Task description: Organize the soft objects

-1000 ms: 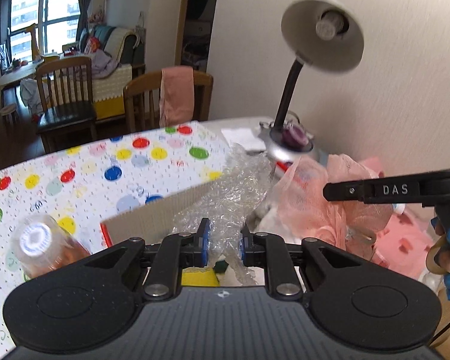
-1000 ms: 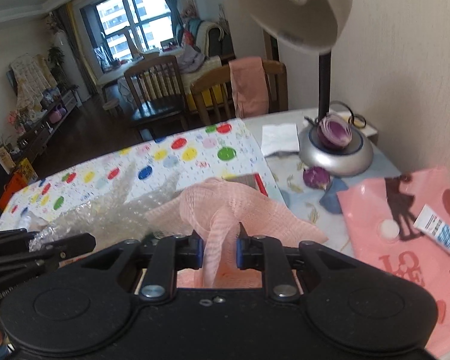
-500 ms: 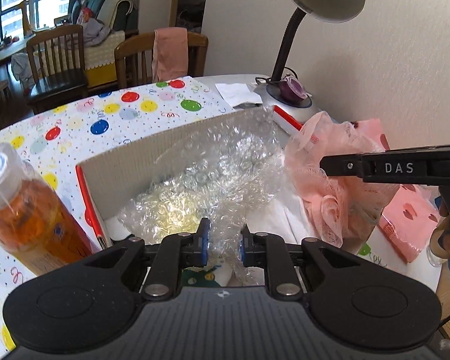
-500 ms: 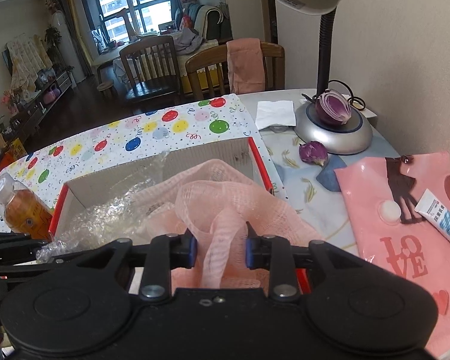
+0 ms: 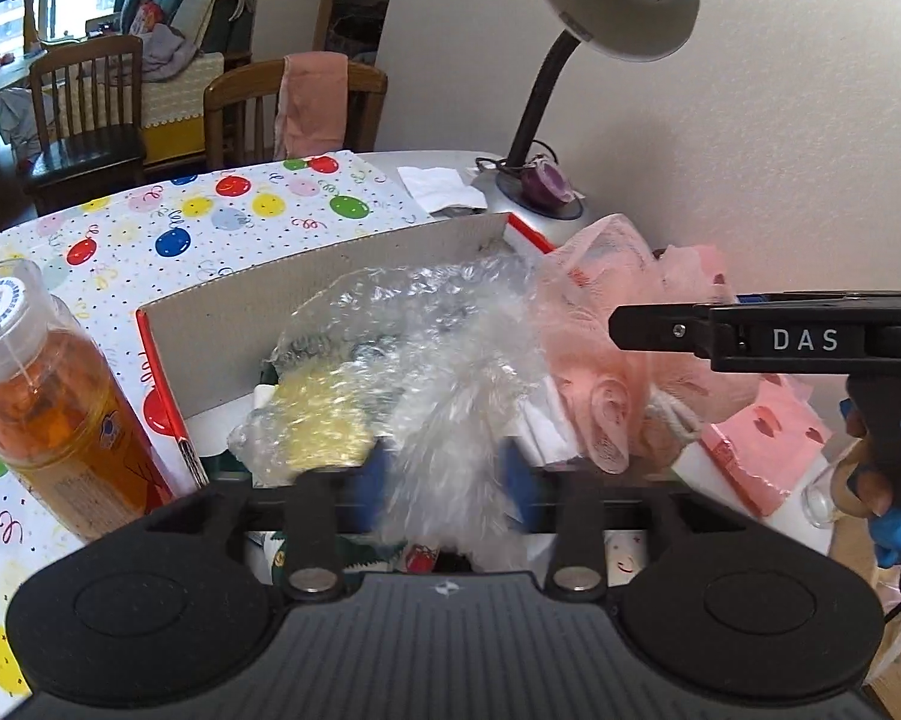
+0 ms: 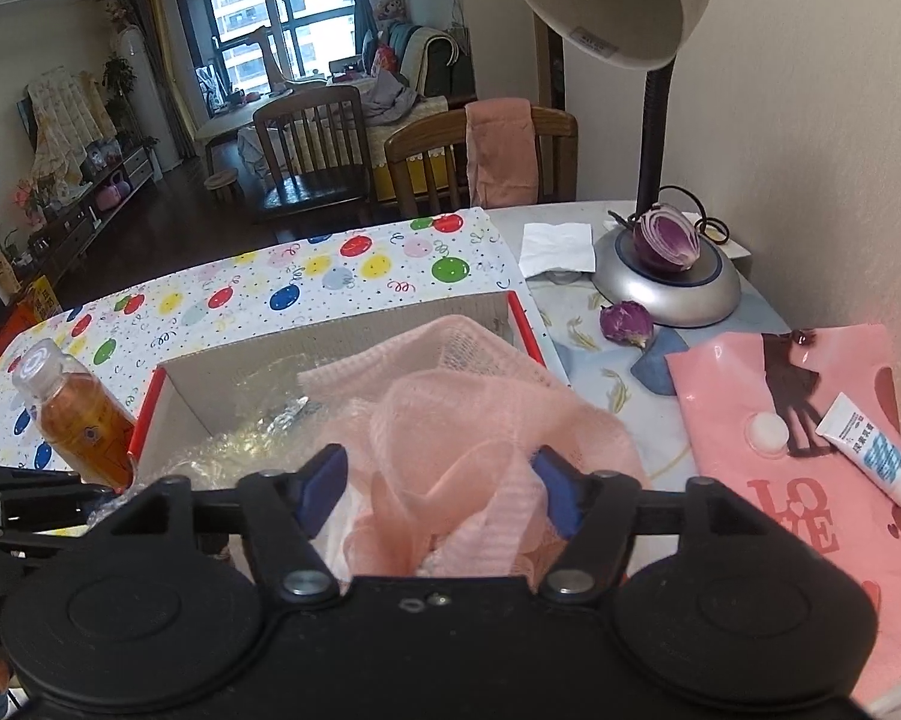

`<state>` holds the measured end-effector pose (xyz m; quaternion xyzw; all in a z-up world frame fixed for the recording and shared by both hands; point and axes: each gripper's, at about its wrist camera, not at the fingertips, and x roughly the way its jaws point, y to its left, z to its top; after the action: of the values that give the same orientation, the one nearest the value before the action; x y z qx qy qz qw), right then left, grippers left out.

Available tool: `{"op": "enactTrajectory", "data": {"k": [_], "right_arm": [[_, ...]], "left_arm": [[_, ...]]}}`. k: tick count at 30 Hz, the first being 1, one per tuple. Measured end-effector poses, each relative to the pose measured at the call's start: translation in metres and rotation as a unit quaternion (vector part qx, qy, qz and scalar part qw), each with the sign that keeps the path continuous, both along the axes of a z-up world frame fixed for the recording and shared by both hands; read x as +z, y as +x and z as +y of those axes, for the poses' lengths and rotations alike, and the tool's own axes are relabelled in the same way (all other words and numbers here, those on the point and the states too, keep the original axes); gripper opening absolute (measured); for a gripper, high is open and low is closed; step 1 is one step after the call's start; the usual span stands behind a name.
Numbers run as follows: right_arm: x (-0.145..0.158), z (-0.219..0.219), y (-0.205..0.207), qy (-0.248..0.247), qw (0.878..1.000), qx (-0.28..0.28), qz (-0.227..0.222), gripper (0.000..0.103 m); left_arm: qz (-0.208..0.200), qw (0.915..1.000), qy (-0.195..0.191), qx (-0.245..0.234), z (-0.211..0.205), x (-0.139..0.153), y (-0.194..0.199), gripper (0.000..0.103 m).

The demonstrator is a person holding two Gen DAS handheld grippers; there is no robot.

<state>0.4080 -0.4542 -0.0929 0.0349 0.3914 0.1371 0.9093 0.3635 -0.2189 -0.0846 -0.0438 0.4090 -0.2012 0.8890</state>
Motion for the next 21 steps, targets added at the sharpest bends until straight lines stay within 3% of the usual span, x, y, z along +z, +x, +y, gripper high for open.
{"op": "enactTrajectory", "data": {"k": [1,4,9,21], "right_arm": [[0.002,0.001,-0.001,0.000,1.000,0.001,-0.001,0.067],[0.008,0.002,-0.006,0.000,1.000,0.000,-0.005,0.068],[0.026,0.003,-0.021,0.004,1.000,0.008,-0.027,0.079],[0.066,0.019,-0.074,0.034,0.996,0.047,-0.070,0.085]], "left_arm": [[-0.002,1.0000,-0.004,-0.001,0.002,0.001,-0.002,0.083],[-0.018,0.9998,-0.009,-0.005,0.004,0.008,-0.009,0.084],[-0.036,0.9993,-0.013,-0.005,0.009,0.023,-0.022,0.084],[-0.094,0.9955,-0.013,0.008,0.042,0.066,-0.074,0.084]]}}
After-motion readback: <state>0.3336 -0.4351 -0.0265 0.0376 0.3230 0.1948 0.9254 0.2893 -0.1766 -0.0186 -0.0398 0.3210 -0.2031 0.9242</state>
